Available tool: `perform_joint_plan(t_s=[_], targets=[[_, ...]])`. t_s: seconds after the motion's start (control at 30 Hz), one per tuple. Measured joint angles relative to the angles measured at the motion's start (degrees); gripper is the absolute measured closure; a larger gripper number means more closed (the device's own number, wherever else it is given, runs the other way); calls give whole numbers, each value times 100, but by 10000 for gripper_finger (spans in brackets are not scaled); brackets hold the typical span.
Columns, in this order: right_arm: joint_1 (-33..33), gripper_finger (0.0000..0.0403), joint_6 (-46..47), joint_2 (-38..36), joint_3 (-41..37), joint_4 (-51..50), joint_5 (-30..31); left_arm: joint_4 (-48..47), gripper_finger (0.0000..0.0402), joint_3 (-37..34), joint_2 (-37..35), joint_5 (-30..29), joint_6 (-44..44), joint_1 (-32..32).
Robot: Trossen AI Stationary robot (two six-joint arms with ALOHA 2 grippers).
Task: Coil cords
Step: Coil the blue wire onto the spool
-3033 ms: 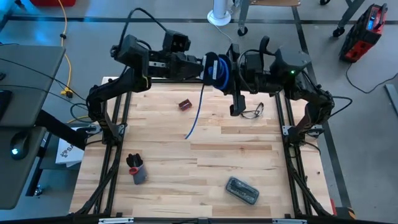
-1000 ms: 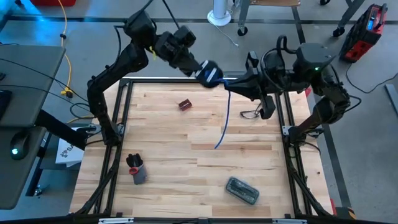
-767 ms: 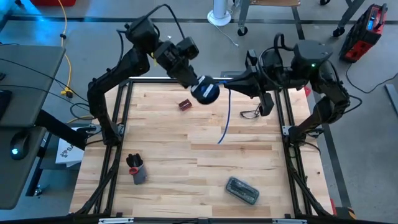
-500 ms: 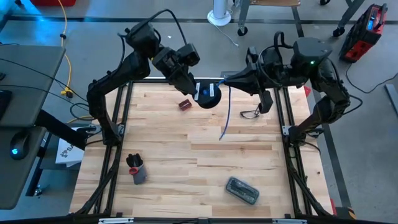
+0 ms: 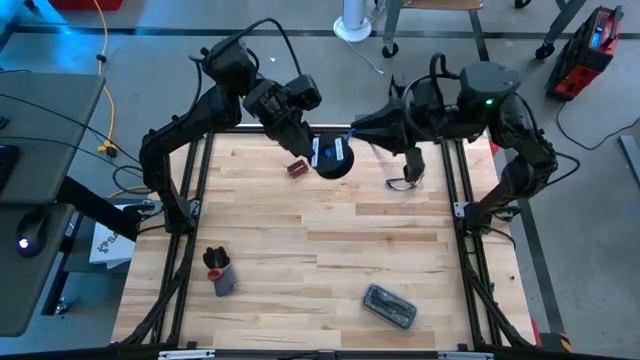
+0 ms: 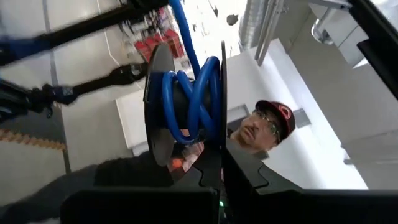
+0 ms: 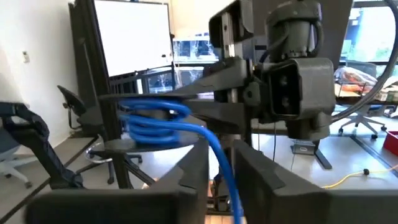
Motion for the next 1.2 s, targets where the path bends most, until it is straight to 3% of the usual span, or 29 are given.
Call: perform_joint_plan(t_s=[0.17,0.43,0.7,0.9,1.2], targets=[[1,297,-113,141,0,9,-2,-7,401,0,2,112,-94,-211],[-87,286,-256,304,0,121,255,275,401,0,9,191,-195,-404],[-151,286,-199,341,0,442,262,996,401,2,9,-248,-645,-428],[-301,286,-609,200,0,547,1059,995,401,2,9,-746,-819,-472],[-909,286,-415,-160,0,508,1201,972,401,2,9,-1213,-828,-567]])
